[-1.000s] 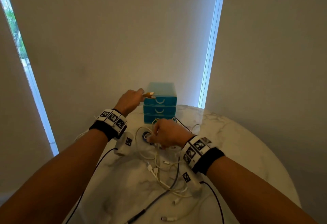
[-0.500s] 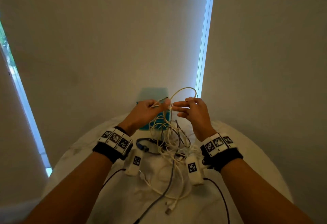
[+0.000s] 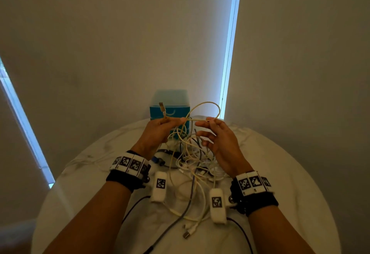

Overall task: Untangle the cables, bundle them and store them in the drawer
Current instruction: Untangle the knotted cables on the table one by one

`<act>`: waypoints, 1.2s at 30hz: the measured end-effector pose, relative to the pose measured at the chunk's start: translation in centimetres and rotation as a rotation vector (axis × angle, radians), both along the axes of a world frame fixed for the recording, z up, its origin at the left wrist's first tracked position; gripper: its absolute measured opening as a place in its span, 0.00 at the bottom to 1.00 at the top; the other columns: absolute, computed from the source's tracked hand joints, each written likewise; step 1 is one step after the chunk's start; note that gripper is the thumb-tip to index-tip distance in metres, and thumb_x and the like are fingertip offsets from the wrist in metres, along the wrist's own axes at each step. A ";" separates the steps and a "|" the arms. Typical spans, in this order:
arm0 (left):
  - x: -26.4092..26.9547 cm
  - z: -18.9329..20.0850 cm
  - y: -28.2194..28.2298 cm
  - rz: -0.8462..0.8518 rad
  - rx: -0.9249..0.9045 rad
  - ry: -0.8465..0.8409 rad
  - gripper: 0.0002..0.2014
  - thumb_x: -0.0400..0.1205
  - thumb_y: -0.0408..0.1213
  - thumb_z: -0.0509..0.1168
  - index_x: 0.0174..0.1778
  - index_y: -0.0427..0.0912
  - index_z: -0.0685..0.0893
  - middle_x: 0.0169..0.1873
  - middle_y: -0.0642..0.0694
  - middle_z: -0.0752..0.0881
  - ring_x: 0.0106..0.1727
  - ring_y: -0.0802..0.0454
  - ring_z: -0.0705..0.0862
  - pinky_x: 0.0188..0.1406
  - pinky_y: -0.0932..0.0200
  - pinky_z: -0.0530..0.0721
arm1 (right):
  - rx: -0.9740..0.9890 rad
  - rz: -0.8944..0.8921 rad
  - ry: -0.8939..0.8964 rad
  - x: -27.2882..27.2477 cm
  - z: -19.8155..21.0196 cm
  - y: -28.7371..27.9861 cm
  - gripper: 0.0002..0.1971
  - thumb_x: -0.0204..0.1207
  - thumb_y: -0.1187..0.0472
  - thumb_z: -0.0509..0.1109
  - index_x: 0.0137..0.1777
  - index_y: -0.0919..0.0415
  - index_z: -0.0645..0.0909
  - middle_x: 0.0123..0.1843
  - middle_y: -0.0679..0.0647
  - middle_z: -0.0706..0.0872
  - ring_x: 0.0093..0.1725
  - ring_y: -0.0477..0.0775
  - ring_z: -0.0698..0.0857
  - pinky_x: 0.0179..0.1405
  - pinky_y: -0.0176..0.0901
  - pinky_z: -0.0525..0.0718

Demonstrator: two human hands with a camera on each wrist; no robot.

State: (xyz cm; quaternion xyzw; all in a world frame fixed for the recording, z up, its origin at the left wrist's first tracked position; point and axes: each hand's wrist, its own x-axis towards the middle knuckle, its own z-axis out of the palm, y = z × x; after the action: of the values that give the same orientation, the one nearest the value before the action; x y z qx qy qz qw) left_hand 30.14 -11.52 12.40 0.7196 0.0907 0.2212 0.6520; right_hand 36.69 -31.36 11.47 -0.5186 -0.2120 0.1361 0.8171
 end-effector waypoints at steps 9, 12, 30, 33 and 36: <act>-0.1 -2.1 -1.2 -0.093 0.095 0.039 0.13 0.88 0.50 0.72 0.52 0.45 0.94 0.21 0.60 0.74 0.24 0.62 0.70 0.28 0.64 0.68 | -0.107 -0.015 -0.088 -1.2 -0.3 -0.5 0.24 0.87 0.58 0.76 0.81 0.55 0.75 0.66 0.51 0.94 0.61 0.56 0.95 0.50 0.46 0.92; -0.3 -2.2 -0.7 -0.090 -0.015 -0.026 0.12 0.87 0.52 0.74 0.45 0.48 0.93 0.26 0.51 0.67 0.28 0.54 0.62 0.30 0.54 0.61 | -0.195 -0.045 -0.129 -1.7 -1.0 0.3 0.35 0.78 0.58 0.85 0.82 0.54 0.72 0.64 0.48 0.94 0.59 0.50 0.95 0.46 0.38 0.90; -1.0 -2.3 -0.5 -0.070 -0.248 -0.204 0.16 0.94 0.48 0.63 0.40 0.51 0.75 0.28 0.52 0.63 0.27 0.56 0.58 0.24 0.62 0.60 | -0.108 -0.074 -0.156 -2.1 -1.4 -0.2 0.12 0.81 0.74 0.77 0.62 0.65 0.88 0.52 0.62 0.95 0.46 0.59 0.95 0.41 0.44 0.92; -1.0 -2.1 -0.8 -0.072 -0.159 -0.167 0.12 0.91 0.51 0.69 0.46 0.49 0.83 0.28 0.51 0.65 0.25 0.57 0.60 0.24 0.61 0.62 | 0.110 -0.112 0.044 -1.3 -0.7 -1.2 0.08 0.83 0.76 0.73 0.58 0.67 0.85 0.45 0.61 0.94 0.47 0.57 0.95 0.42 0.40 0.92; -1.5 -1.5 -1.5 -0.062 -0.069 -0.169 0.19 0.83 0.56 0.77 0.58 0.45 0.85 0.32 0.44 0.69 0.27 0.55 0.65 0.25 0.60 0.66 | 0.187 -0.184 0.116 -1.2 -0.5 -1.4 0.07 0.83 0.75 0.73 0.57 0.66 0.83 0.48 0.64 0.94 0.48 0.59 0.96 0.42 0.39 0.93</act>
State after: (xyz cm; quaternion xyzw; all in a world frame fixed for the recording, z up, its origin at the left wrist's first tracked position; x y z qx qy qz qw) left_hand 28.63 -13.06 10.94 0.6779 0.0205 0.2577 0.6882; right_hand 35.49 -32.77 11.01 -0.4486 -0.1275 0.0699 0.8818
